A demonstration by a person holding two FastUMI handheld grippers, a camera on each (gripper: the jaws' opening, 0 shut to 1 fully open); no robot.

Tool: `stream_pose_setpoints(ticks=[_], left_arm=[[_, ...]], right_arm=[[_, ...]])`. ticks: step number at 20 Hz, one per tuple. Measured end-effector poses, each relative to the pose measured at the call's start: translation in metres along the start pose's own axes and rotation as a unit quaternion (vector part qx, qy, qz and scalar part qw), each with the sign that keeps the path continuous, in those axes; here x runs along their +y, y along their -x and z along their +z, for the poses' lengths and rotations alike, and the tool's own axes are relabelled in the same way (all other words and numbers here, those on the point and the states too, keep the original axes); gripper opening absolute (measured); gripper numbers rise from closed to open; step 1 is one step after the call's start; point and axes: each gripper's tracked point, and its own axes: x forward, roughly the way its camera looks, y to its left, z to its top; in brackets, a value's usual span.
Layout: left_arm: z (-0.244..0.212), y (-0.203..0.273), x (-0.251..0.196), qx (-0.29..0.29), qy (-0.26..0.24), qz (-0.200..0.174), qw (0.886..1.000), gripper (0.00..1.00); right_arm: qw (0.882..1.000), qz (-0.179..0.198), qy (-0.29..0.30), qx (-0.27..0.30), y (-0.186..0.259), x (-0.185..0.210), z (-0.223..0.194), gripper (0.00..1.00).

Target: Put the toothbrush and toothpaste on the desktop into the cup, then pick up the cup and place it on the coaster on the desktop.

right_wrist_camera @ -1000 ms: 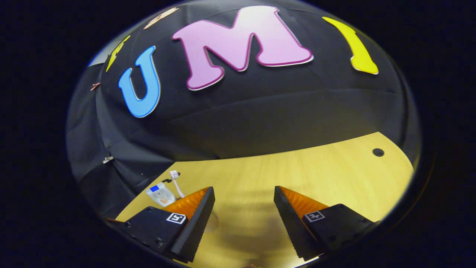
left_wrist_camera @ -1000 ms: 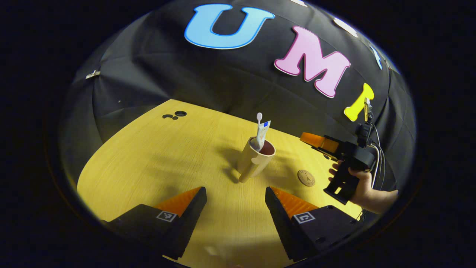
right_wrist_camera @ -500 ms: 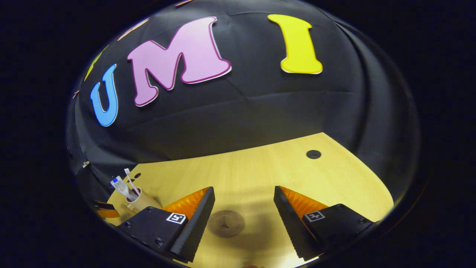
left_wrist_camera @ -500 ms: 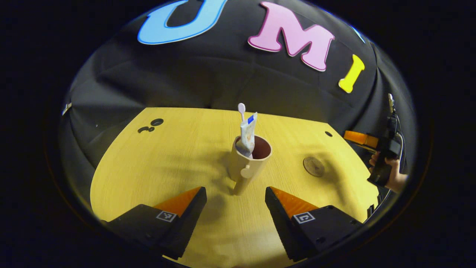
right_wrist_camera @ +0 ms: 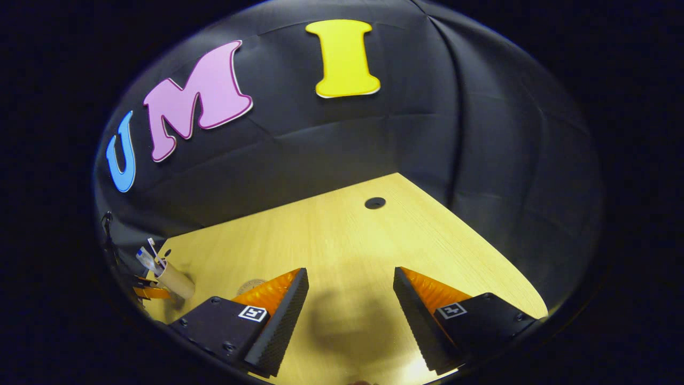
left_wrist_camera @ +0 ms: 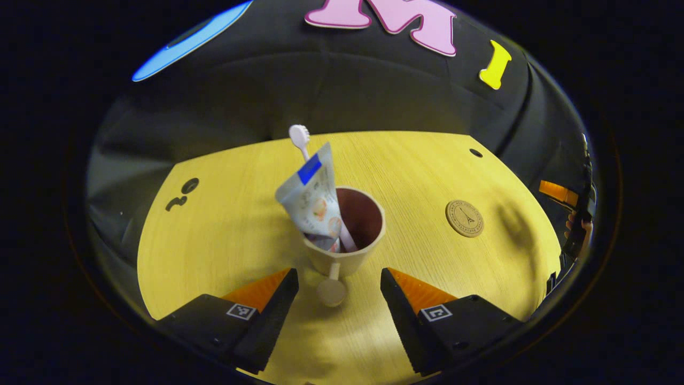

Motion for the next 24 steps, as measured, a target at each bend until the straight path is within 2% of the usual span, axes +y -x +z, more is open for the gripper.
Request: stream_pose_setpoints(ticks=[3,4,7,11,12,14,15,17,18,19,20,24], left_arm=[[-0.003,-0.010,0.003,0.039,-0.002,0.003,0.999,0.92],[-0.003,-0.011,0.006,0.051,-0.001,0.007,0.999,0.84],[-0.010,-0.015,0.007,0.081,0.014,0.004,0.997,0.73],[-0.005,-0.018,0.007,0.089,0.000,0.018,0.996,0.40],[-0.006,-0.019,0.008,0.093,-0.006,0.023,0.995,0.36],[-0.006,-0.019,0.005,0.095,-0.006,0.030,0.995,0.30],[-0.006,-0.020,0.005,0.097,-0.002,0.032,0.995,0.34],[-0.007,-0.020,0.004,0.097,0.011,0.035,0.995,0.33],[-0.007,-0.020,0.003,0.095,0.016,0.036,0.995,0.26],[-0.007,-0.020,0.002,0.093,0.020,0.039,0.995,0.30],[-0.006,-0.019,0.002,0.090,0.024,0.041,0.995,0.24],[-0.006,-0.020,-0.002,0.076,0.031,0.044,0.996,0.22]], right_arm=[[1.000,-0.010,-0.015,0.019,0.013,-0.025,-0.011,0.98],[1.000,-0.013,-0.012,0.022,0.017,-0.032,-0.014,0.98],[0.999,-0.015,-0.007,0.030,0.032,-0.043,-0.022,0.98],[0.999,-0.009,-0.016,0.044,0.047,-0.047,-0.035,0.98],[0.998,-0.004,-0.024,0.051,0.050,-0.045,-0.041,0.98],[0.997,-0.001,-0.034,0.066,0.055,-0.042,-0.055,0.98],[0.997,0.000,-0.038,0.071,0.057,-0.041,-0.060,0.98],[0.996,0.008,-0.045,0.080,0.061,-0.037,-0.065,0.98],[0.995,0.012,-0.044,0.084,0.061,-0.036,-0.067,0.98],[0.995,0.017,-0.041,0.088,0.061,-0.033,-0.068,0.98],[0.995,0.018,-0.036,0.089,0.059,-0.033,-0.068,0.98],[0.995,0.027,-0.031,0.087,0.058,-0.030,-0.064,0.98]])
